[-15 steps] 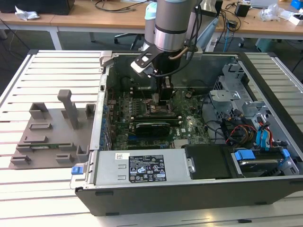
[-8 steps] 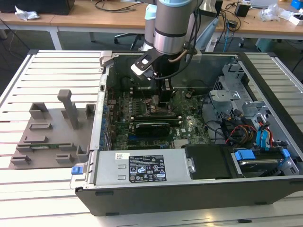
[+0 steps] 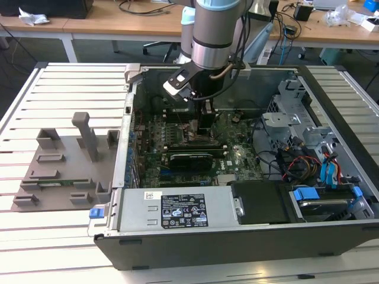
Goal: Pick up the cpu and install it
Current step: 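Place the cpu into insertion slot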
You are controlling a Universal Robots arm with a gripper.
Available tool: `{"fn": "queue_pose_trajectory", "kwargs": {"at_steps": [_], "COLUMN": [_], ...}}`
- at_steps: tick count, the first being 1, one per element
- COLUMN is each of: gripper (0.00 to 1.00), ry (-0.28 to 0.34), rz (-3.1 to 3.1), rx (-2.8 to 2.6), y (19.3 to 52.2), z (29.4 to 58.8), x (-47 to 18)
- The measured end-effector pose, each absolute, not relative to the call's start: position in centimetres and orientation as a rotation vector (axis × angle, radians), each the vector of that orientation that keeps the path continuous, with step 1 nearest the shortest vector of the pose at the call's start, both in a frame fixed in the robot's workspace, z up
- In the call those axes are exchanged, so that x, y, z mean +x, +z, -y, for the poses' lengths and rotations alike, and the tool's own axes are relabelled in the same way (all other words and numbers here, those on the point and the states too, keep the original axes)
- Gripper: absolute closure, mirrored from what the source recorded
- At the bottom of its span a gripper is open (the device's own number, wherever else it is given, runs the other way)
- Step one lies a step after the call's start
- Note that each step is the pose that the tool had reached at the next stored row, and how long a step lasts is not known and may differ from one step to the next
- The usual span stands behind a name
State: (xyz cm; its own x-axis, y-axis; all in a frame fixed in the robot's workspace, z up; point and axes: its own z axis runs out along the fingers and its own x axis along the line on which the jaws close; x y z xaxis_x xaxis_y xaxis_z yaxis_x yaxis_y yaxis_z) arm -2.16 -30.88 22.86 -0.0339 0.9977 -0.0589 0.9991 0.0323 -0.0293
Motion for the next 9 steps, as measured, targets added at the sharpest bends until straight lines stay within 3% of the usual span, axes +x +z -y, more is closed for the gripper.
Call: {"fn": "queue_pose_trajectory", "kwargs": {"at_steps": [9], "gripper": [0.45], "ry": [-0.097], "rz": [-2.241], "rx": [2.168], "y": [22.42], "z": [30.86], "x": [-2.19]}}
